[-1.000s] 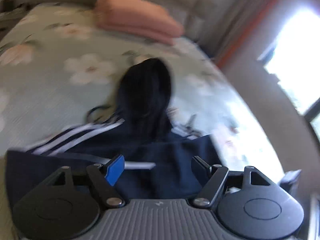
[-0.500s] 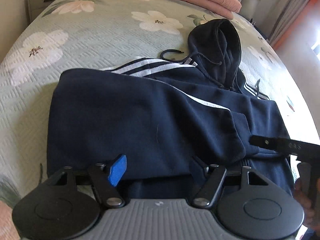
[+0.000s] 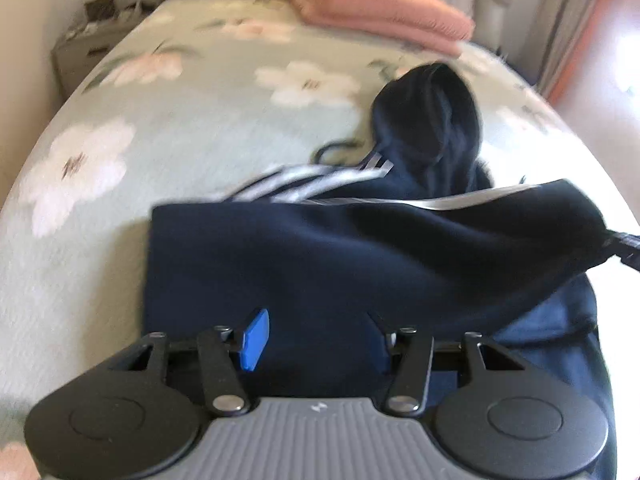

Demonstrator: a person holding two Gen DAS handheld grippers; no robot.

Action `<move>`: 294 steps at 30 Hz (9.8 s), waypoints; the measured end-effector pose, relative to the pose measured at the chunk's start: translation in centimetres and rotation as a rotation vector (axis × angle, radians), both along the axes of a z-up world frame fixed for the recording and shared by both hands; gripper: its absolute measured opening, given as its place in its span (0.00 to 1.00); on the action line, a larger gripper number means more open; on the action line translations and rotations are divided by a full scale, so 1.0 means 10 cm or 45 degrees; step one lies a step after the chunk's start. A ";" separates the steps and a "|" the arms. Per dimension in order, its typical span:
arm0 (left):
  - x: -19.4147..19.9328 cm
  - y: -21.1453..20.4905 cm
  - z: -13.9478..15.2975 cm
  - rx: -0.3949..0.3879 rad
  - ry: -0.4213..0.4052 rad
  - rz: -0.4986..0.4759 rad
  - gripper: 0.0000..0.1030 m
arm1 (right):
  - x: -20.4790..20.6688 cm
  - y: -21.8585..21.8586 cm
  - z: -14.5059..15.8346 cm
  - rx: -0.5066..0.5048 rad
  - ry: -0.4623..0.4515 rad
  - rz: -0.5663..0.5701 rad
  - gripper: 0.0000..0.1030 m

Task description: Fold large clothes

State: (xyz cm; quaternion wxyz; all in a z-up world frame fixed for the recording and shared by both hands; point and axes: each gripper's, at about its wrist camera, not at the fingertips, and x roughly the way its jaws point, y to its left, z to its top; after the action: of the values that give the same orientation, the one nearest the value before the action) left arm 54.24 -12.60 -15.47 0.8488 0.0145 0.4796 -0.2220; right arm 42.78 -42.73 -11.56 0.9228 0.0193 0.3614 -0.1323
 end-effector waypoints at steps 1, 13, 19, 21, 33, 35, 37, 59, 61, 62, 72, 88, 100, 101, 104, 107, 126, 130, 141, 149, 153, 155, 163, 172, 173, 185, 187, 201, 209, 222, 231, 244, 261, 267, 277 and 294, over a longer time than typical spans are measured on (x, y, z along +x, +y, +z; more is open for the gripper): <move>0.02 -0.05 0.03 -0.021 -0.011 -0.009 0.52 | -0.04 -0.11 0.08 -0.055 -0.014 -0.052 0.09; 0.11 -0.60 -0.38 0.088 0.024 -0.107 0.52 | -0.27 -1.01 -0.65 -0.092 0.278 -0.412 0.62; 0.25 -0.79 -0.33 0.076 -0.061 -0.088 0.36 | 0.09 -0.65 -0.60 0.025 0.123 -0.147 0.31; 0.32 -0.86 -0.34 0.064 -0.099 -0.076 0.34 | 0.31 -0.51 -0.65 0.029 0.104 -0.051 0.28; 0.55 -0.74 -0.53 0.001 -0.095 -0.017 0.32 | 0.24 -1.10 -1.06 0.058 0.198 -0.385 0.12; 0.51 -0.70 -0.44 -0.065 -0.103 -0.040 0.33 | 0.05 -1.08 -0.97 0.138 0.150 -0.351 0.14; 0.49 -0.69 -0.41 -0.071 -0.102 -0.041 0.33 | -0.06 -0.99 -0.93 0.185 0.136 -0.297 0.15; -0.12 -0.14 -0.61 0.106 -0.032 0.138 0.33 | -0.78 -2.34 -1.43 0.077 0.068 -0.777 0.59; -0.13 -0.15 -0.62 0.119 -0.044 0.127 0.33 | -0.83 -2.34 -1.46 -0.004 0.048 -0.753 0.79; -0.14 -0.15 -0.62 0.117 -0.047 0.128 0.33 | -0.84 -2.33 -1.48 -0.033 0.040 -0.755 0.87; -0.14 -0.18 -0.64 0.117 -0.054 0.134 0.34 | -1.04 -2.34 -1.62 -0.001 -0.102 -0.870 1.00; -0.10 -0.09 -0.63 0.066 -0.041 0.110 0.35 | -1.03 -2.34 -1.61 -0.006 -0.101 -0.871 1.00; -0.04 -0.04 -0.63 0.007 0.005 0.133 0.37 | -1.03 -2.34 -1.61 -0.007 -0.101 -0.874 1.00; -0.04 -0.04 -0.63 0.007 0.006 0.134 0.37 | -1.03 -2.34 -1.61 -0.008 -0.101 -0.874 1.00; -0.04 -0.06 -0.62 0.025 0.006 0.135 0.37 | -1.03 -2.34 -1.61 -0.008 -0.101 -0.874 1.00; -0.04 -0.11 -0.60 0.053 0.005 0.131 0.37 | -1.03 -2.34 -1.61 -0.008 -0.100 -0.874 1.00; 0.05 -0.24 -0.26 0.060 -0.075 0.145 0.37 | -0.99 -2.50 -1.15 0.318 0.290 -0.706 0.95; 0.13 -0.36 -0.12 0.049 -0.120 0.106 0.38 | -0.55 -2.03 -0.61 0.176 0.120 -0.493 0.99; 0.32 -0.49 -0.14 0.069 -0.160 0.033 0.39 | 2.07 -1.46 -0.56 0.080 -0.124 -0.138 0.99; 0.57 -0.28 -0.33 0.106 -0.113 0.068 0.39 | 3.12 -1.67 -1.06 0.095 -0.038 -0.197 0.99; 0.62 -0.26 -0.36 0.121 -0.149 0.078 0.39 | 3.33 -1.71 -1.20 0.129 -0.051 -0.156 0.60; 0.61 -0.26 -0.37 0.123 -0.146 0.073 0.39 | 3.36 -1.73 -1.20 0.212 -0.049 -0.134 0.10; 0.42 -0.19 -0.12 0.119 -0.204 0.093 0.38 | 2.61 -1.19 -0.44 -0.066 -0.350 0.040 0.09; -0.06 -0.03 0.32 0.064 -0.280 0.097 0.39 | 0.81 -0.43 0.65 -0.006 -0.655 0.344 0.09; -0.11 -0.01 0.38 0.057 -0.289 0.097 0.39 | 0.58 -0.32 0.74 -0.009 -0.662 0.387 0.09; -0.46 0.22 0.53 -0.038 -0.189 0.057 0.47 | -1.47 0.28 -0.07 0.081 0.186 0.597 0.52; -0.44 0.22 0.45 -0.110 -0.095 0.037 0.48 | -1.53 0.17 -0.18 0.135 0.254 0.488 0.56; -0.06 -0.52 -0.06 -0.476 0.345 -0.001 0.60 | -0.84 -0.45 -0.52 0.696 0.059 -0.105 0.47; 0.17 -0.30 -0.26 -0.535 0.421 0.115 0.61 | -0.78 -0.55 -0.67 0.862 0.096 -0.225 0.71; 0.35 -0.61 -0.32 -0.834 0.532 0.070 0.10 | -0.74 -0.68 -0.95 1.272 0.186 -0.322 0.75; 0.27 -0.03 -0.36 -0.827 0.490 0.225 0.12 | -0.93 -0.64 -1.13 1.379 0.101 -0.356 0.80; 0.20 0.00 -0.50 -0.959 0.543 0.217 0.17 | -0.85 -0.56 -0.37 1.217 -0.134 -0.237 0.16; -0.11 -0.57 -0.13 -0.548 0.330 -0.078 0.57 | -0.90 -0.40 -0.04 0.624 0.129 -0.173 0.39; -0.18 -1.00 -0.81 -0.268 0.481 -0.149 0.13 | -0.67 -0.10 -0.70 0.586 0.372 -0.060 0.19; -0.27 -0.42 -0.64 -0.626 0.541 -0.030 0.14 | -1.11 -0.22 -0.34 0.659 0.205 0.104 0.21; -0.84 -0.15 -0.80 -0.348 0.553 0.030 0.09 | -1.63 -0.17 -0.80 0.896 0.300 -0.021 0.31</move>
State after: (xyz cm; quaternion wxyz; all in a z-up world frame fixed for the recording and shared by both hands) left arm 45.81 -14.08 -23.46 0.7224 -0.1541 0.6165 -0.2727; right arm 26.53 -44.45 -19.57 0.8107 0.3230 0.4883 -0.0086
